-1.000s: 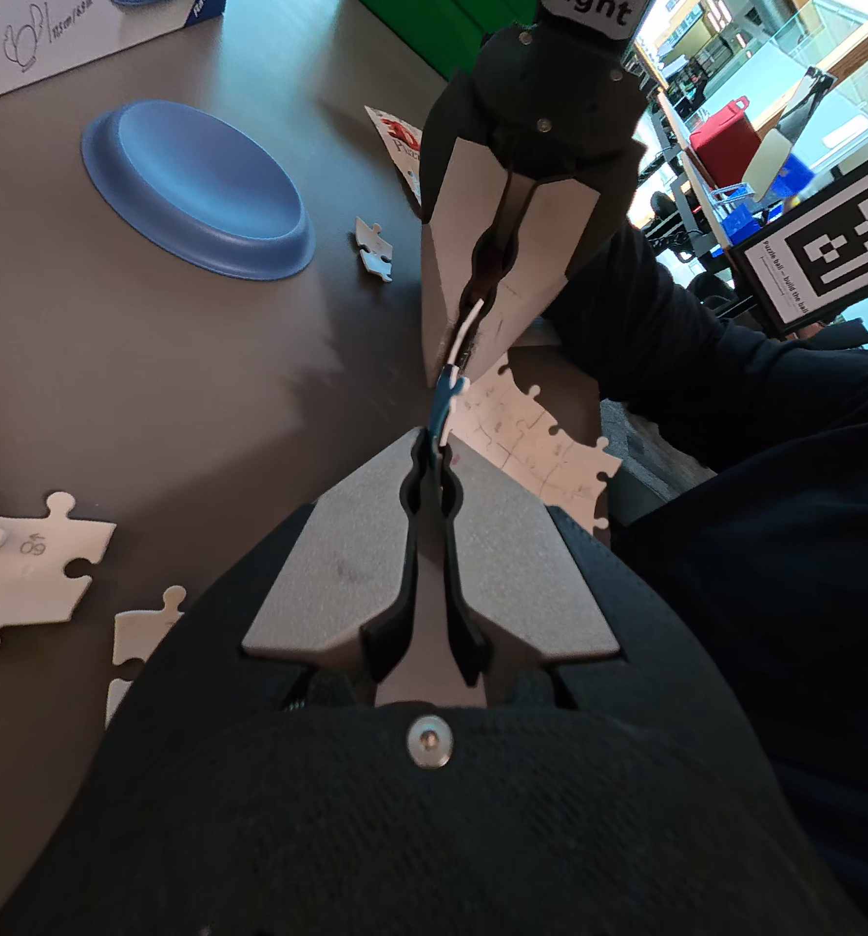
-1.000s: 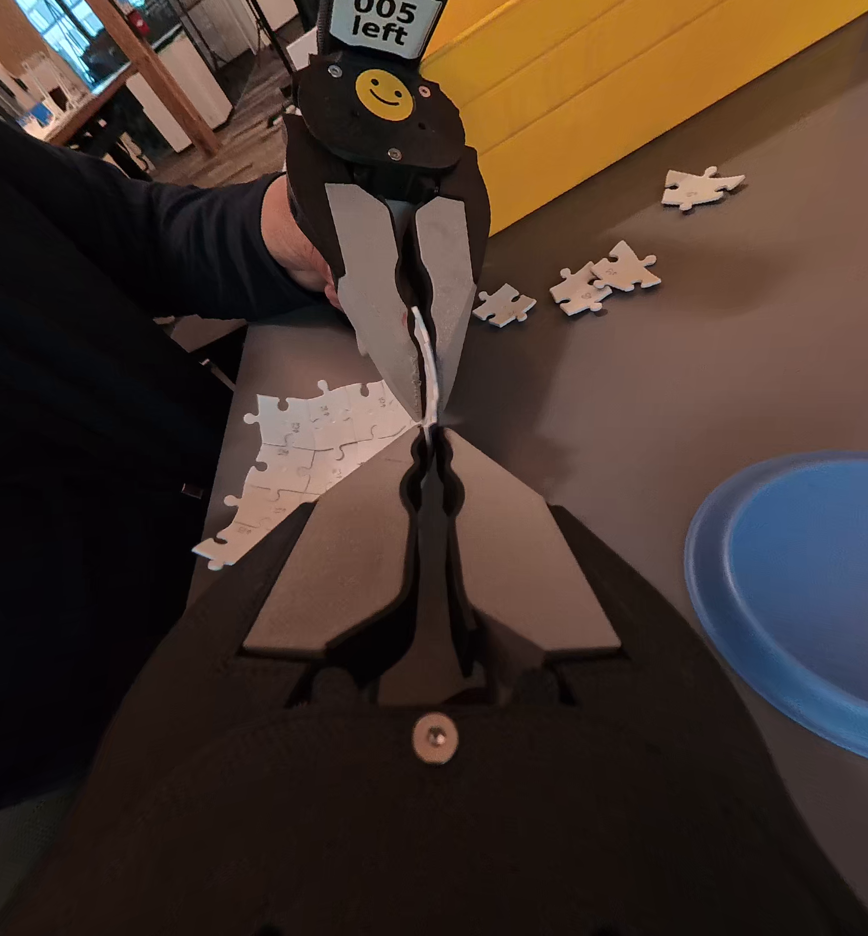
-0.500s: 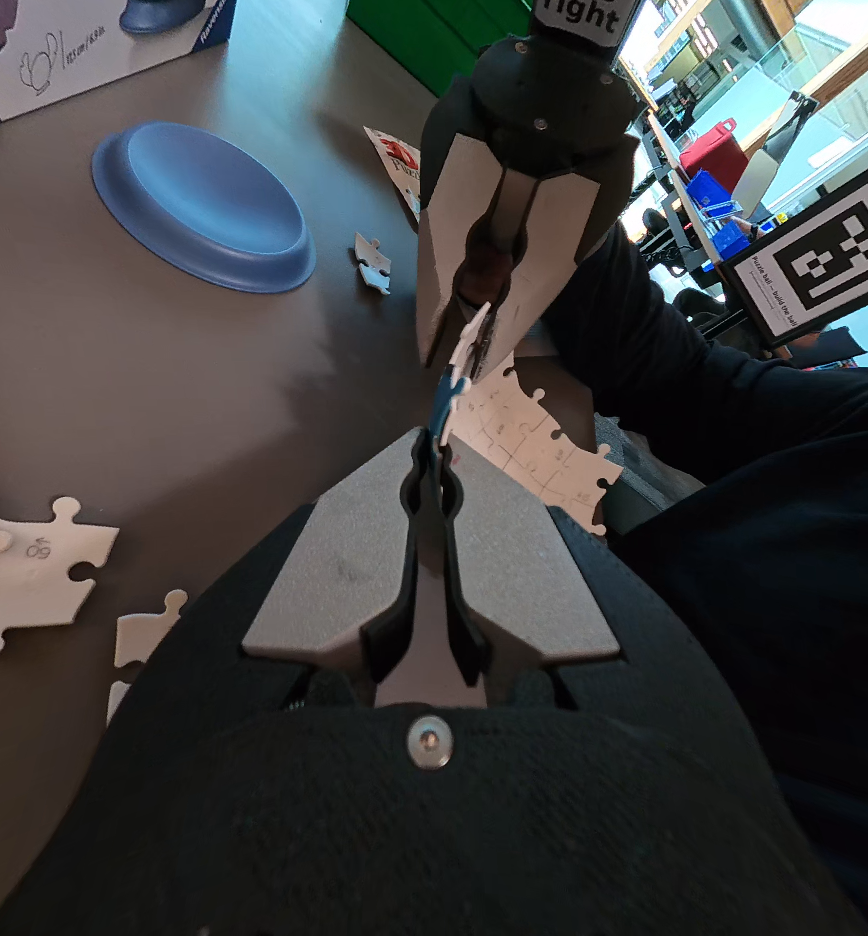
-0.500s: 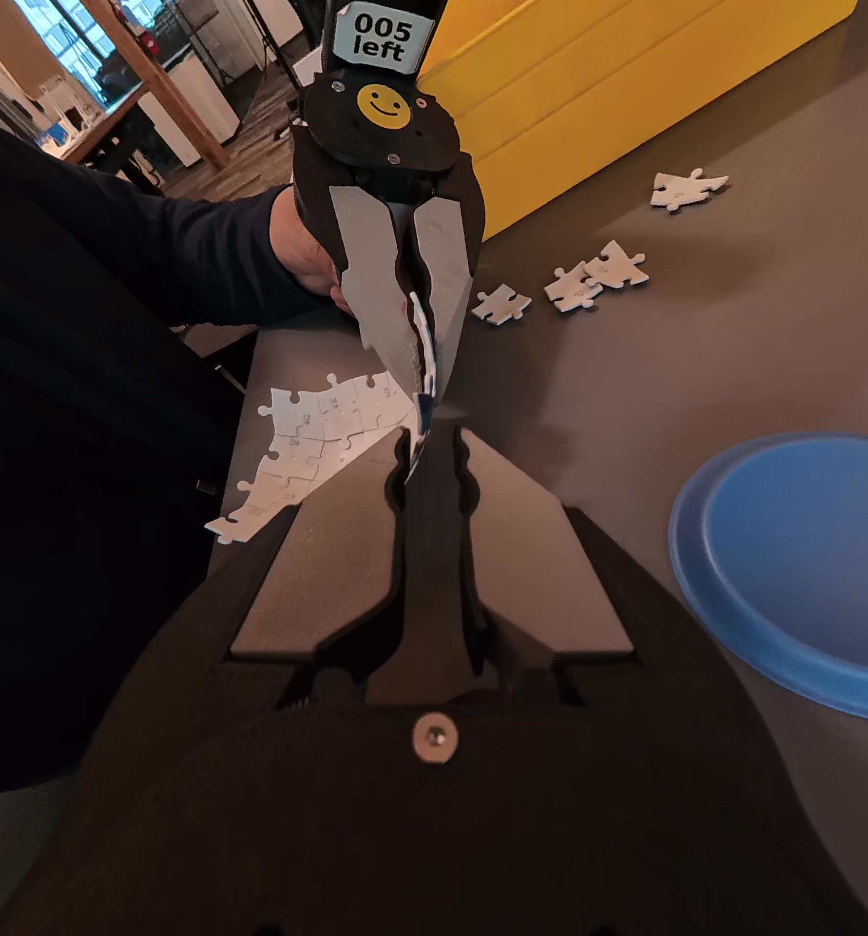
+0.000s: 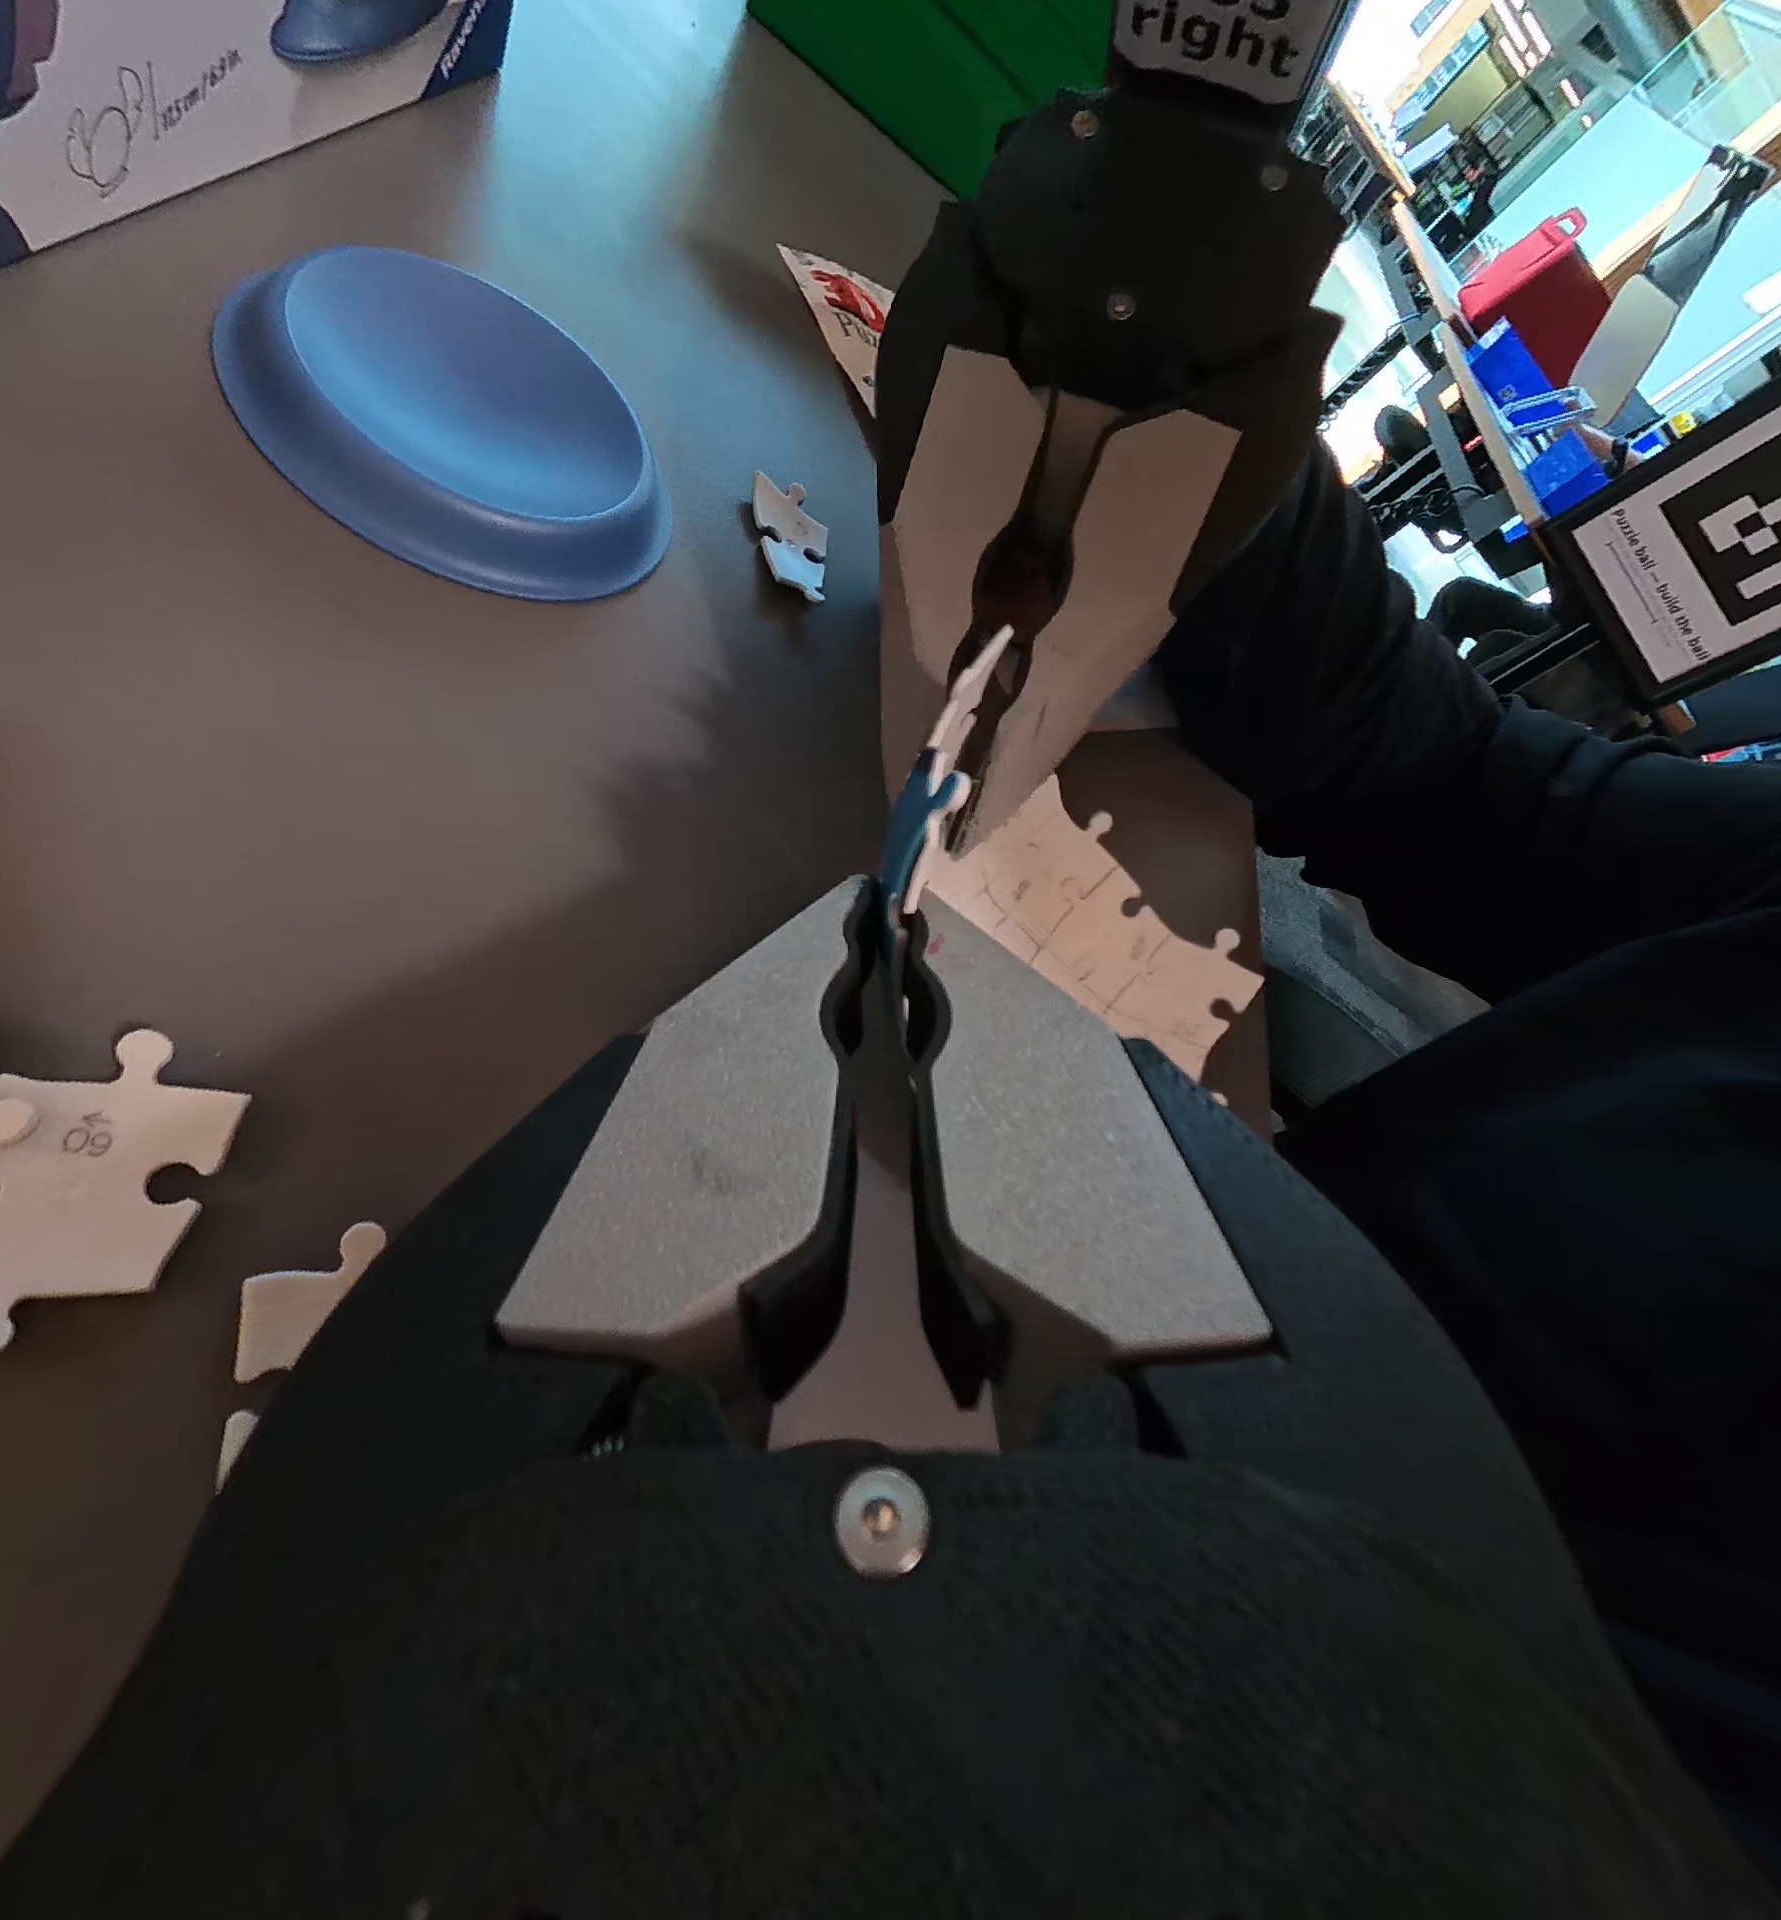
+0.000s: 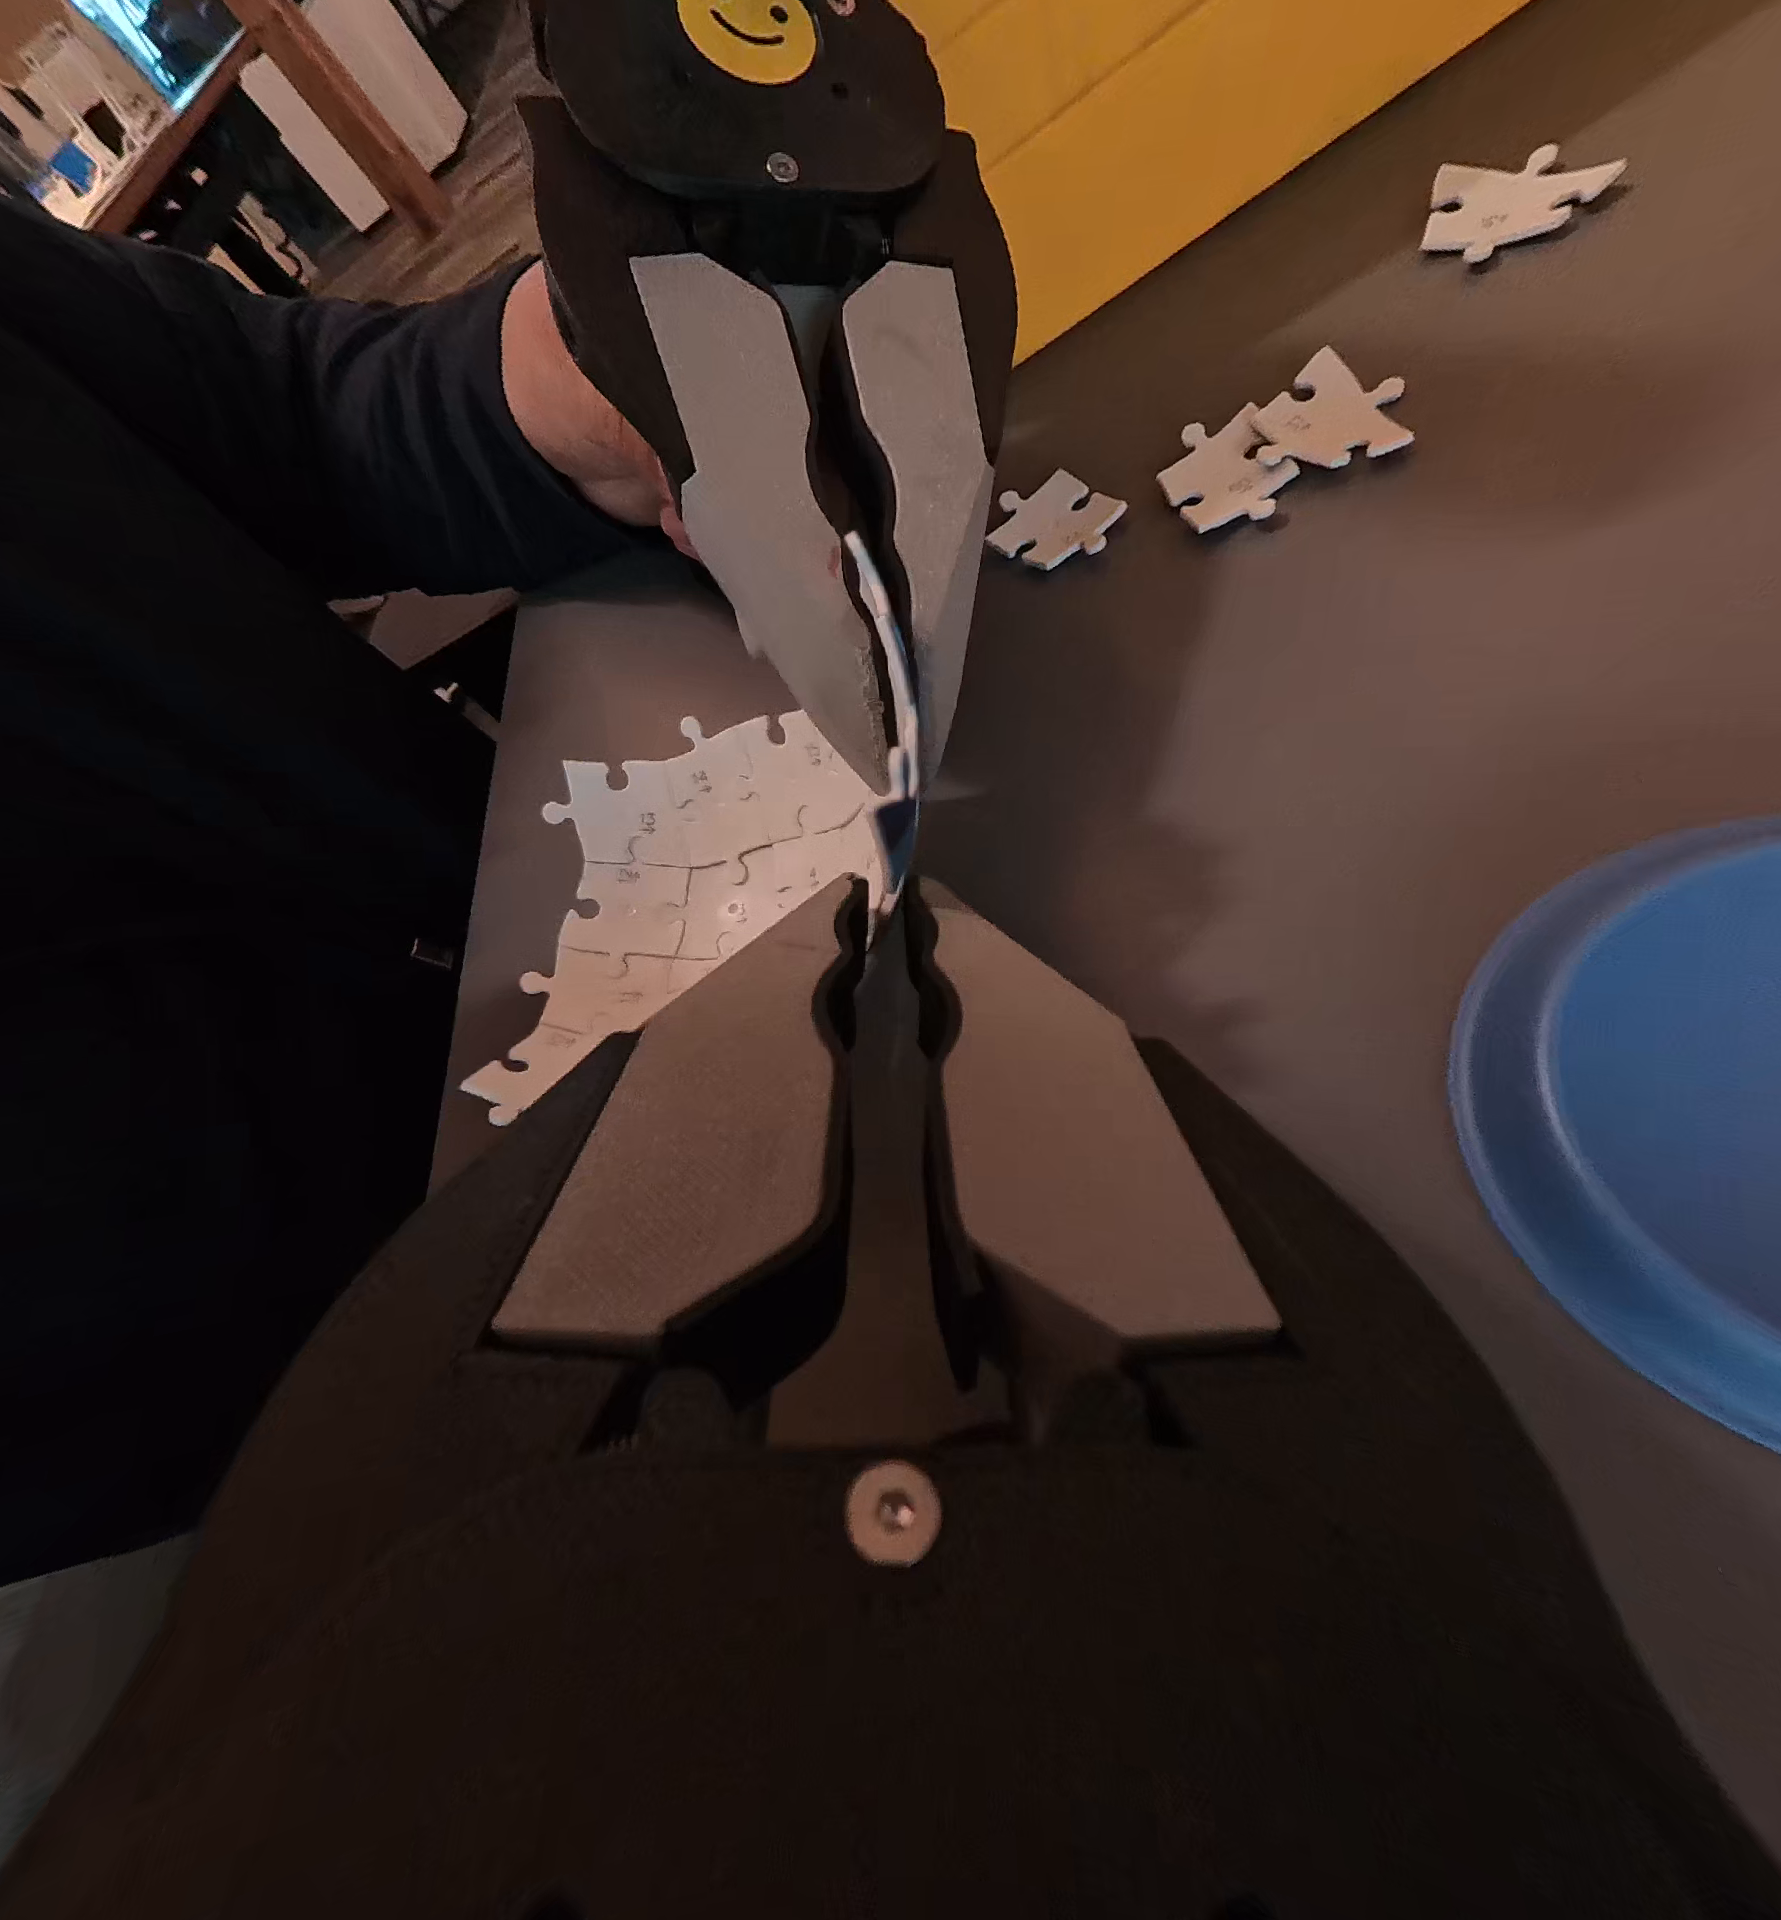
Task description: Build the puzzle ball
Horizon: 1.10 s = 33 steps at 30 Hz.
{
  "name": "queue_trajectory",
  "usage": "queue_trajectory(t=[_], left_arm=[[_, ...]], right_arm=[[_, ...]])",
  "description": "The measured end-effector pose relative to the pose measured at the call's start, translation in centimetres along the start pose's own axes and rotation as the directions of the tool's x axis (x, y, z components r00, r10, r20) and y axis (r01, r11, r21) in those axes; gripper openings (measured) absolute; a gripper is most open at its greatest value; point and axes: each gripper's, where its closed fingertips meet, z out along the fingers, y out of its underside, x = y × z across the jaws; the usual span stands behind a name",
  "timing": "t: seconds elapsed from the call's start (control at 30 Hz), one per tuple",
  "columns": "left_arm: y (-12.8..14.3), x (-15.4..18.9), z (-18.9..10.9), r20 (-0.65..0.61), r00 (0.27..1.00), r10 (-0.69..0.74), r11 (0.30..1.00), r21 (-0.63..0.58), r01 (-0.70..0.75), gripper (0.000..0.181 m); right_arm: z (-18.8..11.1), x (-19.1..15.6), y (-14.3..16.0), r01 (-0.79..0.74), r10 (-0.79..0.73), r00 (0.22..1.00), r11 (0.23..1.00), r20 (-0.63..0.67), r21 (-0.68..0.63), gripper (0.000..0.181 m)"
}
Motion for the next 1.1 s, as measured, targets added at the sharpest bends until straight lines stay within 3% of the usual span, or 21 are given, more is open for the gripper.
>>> queue_trajectory(t=[0.3,0.63,0.8,1.1], left_arm=[[0.2,-0.2,-0.2,0.025,1.0,0.009,1.0,-0.018,-0.008,0.0],[-0.4,-1.1,-0.8,0.044,0.998,-0.033,0.999,0.017,0.033,0.0],[-0.4,-0.8,-0.7,0.03,0.999,-0.031,0.999,0.018,0.03,0.0],[0.0,-0.6,-0.2,0.047,0.999,-0.009,1.0,-0.014,0.01,0.0]], right_arm=[[0.4,0.3,0.1,-0.005,0.005,1.0,1.0,-0.024,-0.01,0.001],[0.6,1.0,-0.9,-0.125,0.125,0.992,0.991,-0.002,0.058,0.001],[-0.4,0.5,-0.9,-0.07,0.07,0.998,0.996,0.006,0.057,0.003],[0.1,0.5,0.7,0.031,-0.034,0.998,0.998,-0.048,-0.059,0.003]])
